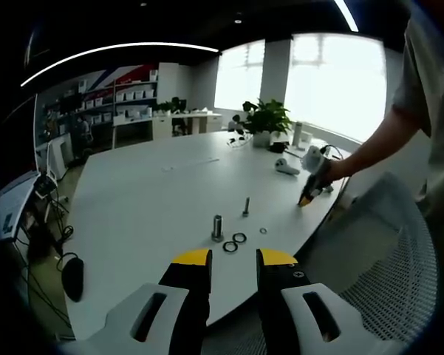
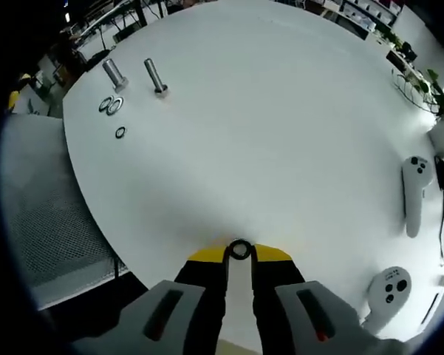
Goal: Place the washer onto the threaded stud by aligning its center hole with the stud, sliding it down to the base, and recovering from edge contact or off-axis alignment until the washer reaches the visible bottom stop.
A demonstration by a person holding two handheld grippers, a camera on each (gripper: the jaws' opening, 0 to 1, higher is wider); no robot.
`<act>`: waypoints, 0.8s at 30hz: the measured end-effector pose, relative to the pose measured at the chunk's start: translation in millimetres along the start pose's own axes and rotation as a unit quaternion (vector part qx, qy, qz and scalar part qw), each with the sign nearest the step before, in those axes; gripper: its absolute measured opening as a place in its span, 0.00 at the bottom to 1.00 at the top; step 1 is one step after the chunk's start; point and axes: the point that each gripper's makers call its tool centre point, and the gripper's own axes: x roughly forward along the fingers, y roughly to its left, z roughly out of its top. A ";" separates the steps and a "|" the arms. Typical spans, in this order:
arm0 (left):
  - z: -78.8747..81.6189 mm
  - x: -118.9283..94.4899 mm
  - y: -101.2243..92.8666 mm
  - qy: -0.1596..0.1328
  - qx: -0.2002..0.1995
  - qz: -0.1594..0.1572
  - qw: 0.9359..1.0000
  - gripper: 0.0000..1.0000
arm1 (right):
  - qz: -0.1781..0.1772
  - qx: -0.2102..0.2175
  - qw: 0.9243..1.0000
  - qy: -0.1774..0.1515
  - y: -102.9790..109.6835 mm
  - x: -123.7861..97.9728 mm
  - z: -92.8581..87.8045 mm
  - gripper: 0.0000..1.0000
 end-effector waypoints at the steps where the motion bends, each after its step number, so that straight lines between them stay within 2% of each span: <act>1: 0.0 0.0 0.0 0.000 0.000 0.000 1.000 0.22 | 0.003 -0.006 1.000 -0.005 5.2 1.4 7.2 0.13; 10: 0.3 -0.1 0.5 0.000 -0.001 0.001 1.000 0.22 | 0.022 -0.022 0.999 -0.038 24.9 1.6 49.9 0.13; 19: 1.1 -0.1 0.7 -0.002 0.000 0.001 1.000 0.22 | 0.038 -0.074 0.993 -0.087 50.9 -9.4 109.1 0.13; 24: 1.7 -0.3 1.0 -0.004 0.000 0.002 1.000 0.22 | 0.045 -0.092 0.989 -0.103 60.1 -16.2 132.4 0.13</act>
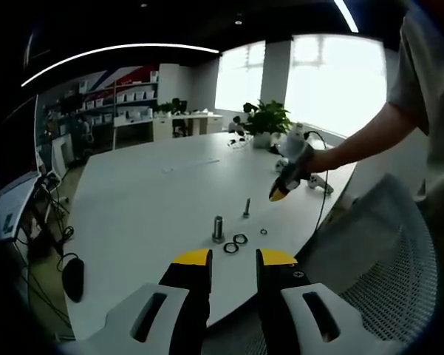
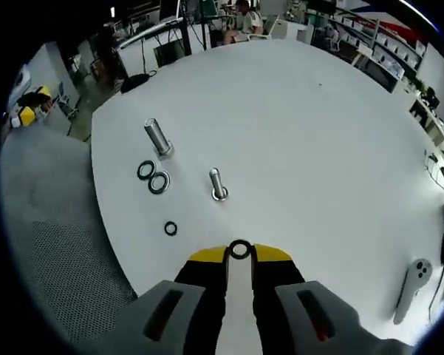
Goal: Place the washer onto the threaded stud by aligning its center hole with the stud, sliding it down to the base, and recovering from edge contact or off-axis alignment until the washer reaches the visible bottom stop.
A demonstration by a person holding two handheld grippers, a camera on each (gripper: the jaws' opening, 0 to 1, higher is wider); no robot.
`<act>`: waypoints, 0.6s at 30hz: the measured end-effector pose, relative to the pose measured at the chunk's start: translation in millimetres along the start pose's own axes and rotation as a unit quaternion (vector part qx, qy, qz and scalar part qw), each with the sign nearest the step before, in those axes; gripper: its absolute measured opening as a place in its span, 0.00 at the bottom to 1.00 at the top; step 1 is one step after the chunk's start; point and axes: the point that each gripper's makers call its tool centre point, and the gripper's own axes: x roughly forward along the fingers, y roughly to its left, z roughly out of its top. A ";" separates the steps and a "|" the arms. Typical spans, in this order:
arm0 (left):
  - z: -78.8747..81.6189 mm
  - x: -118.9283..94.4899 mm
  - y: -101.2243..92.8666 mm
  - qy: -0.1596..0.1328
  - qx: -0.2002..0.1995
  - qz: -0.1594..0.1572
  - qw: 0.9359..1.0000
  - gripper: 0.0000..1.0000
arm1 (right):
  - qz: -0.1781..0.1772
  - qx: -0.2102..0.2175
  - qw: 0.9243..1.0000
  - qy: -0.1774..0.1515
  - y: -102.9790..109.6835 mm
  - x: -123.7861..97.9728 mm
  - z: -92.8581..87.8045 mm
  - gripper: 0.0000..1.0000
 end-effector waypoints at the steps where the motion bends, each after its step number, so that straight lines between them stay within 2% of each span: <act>1: 0.0 0.0 0.0 0.000 0.000 0.000 1.000 0.22 | 0.001 -0.005 1.000 -0.006 1.1 0.0 7.2 0.13; 5: 0.1 0.0 0.1 0.000 0.000 0.001 1.000 0.22 | 0.006 -0.020 1.000 -0.021 8.2 0.5 26.6 0.13; 8: 0.2 0.0 0.1 -0.001 0.000 0.000 1.000 0.22 | 0.010 -0.040 0.999 -0.019 13.3 5.4 35.1 0.13; 18: 0.5 0.2 -0.2 -0.002 0.001 0.000 1.000 0.22 | 0.019 -0.074 0.997 -0.010 19.8 14.5 49.4 0.13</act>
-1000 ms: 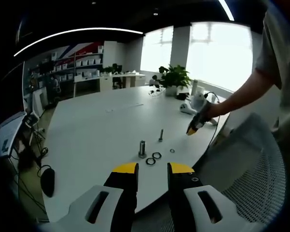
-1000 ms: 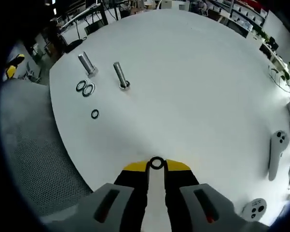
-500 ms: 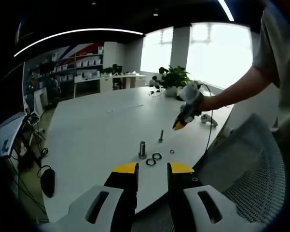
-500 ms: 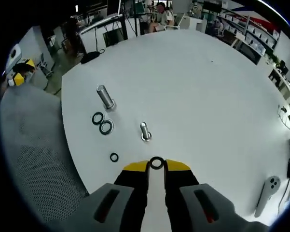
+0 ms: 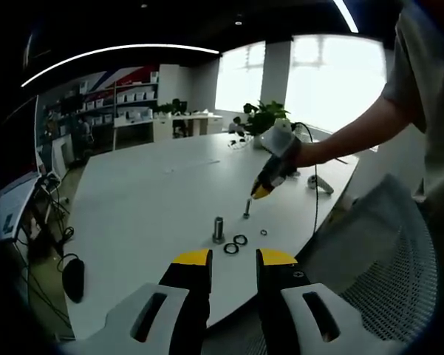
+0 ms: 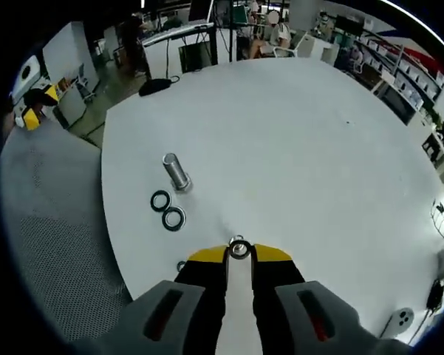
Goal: Place the washer onto the threaded stud by aligning its center hole with the stud, sliding it down to the base, and recovering from edge contact or off-axis alignment until the washer reaches the visible bottom stop.
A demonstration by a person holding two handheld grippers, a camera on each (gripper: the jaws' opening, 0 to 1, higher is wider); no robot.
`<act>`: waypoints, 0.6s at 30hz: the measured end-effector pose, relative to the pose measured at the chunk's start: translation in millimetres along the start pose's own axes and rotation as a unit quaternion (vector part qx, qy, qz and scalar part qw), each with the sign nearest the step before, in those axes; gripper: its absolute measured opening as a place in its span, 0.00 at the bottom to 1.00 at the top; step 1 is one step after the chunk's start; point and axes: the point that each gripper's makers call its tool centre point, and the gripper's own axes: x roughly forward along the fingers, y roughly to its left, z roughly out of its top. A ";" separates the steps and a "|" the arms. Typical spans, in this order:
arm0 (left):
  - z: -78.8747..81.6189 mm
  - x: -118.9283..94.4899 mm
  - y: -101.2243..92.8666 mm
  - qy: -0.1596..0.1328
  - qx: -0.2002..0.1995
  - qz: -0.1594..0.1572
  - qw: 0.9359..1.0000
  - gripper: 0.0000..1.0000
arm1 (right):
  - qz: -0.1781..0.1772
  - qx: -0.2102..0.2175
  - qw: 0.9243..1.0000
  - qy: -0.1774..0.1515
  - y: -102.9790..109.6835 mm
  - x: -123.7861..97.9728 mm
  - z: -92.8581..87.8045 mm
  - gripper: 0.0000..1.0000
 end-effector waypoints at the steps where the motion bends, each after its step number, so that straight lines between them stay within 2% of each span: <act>1: 0.0 0.0 0.0 0.000 0.000 0.000 1.000 0.22 | 0.000 -0.001 1.000 0.001 -0.1 0.7 0.7 0.13; 18: 1.8 -0.4 -0.2 -0.005 0.002 0.000 1.000 0.21 | 0.009 -0.019 0.999 0.040 1.3 16.8 -1.9 0.14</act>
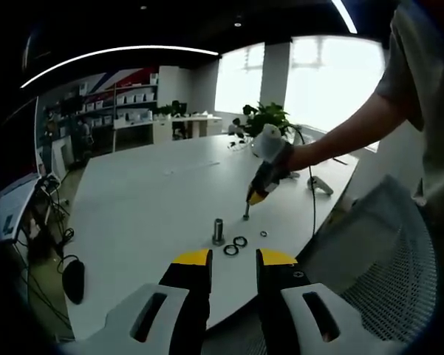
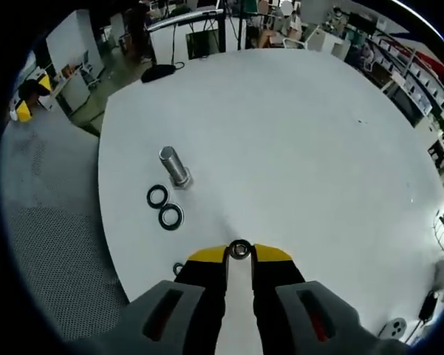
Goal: Place the washer onto the threaded stud by aligning its center hole with the stud, sliding it down to the base, and recovering from edge contact or off-axis alignment until the washer reaches the visible bottom stop.
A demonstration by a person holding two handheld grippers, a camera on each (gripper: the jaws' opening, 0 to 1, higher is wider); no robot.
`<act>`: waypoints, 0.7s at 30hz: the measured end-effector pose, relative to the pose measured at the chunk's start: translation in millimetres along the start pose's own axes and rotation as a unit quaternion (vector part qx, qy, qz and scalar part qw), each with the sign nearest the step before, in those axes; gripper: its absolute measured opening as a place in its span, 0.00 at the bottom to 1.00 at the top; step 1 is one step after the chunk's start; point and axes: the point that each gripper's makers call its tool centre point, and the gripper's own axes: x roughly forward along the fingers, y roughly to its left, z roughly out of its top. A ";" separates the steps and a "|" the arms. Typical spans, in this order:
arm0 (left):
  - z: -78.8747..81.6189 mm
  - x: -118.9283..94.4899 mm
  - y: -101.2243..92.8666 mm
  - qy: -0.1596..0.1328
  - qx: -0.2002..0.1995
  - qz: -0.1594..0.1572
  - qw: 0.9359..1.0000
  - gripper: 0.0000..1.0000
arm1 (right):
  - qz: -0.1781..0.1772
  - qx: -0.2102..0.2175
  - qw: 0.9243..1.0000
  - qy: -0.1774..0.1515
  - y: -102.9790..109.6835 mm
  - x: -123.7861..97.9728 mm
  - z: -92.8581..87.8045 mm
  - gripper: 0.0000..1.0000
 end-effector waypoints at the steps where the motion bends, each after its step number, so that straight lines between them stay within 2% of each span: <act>1: 0.1 0.0 0.0 0.000 0.000 0.000 1.000 0.21 | 0.001 0.000 1.000 0.002 0.5 1.3 -0.1 0.14; 13: 0.8 -0.4 -1.3 -0.003 0.002 -0.005 1.000 0.21 | 0.013 -0.008 0.999 0.046 1.4 30.2 -14.2 0.14; 21: 3.6 -1.1 -0.7 -0.011 0.004 -0.005 1.000 0.21 | 0.013 -0.007 0.998 0.057 -0.4 39.7 -21.9 0.15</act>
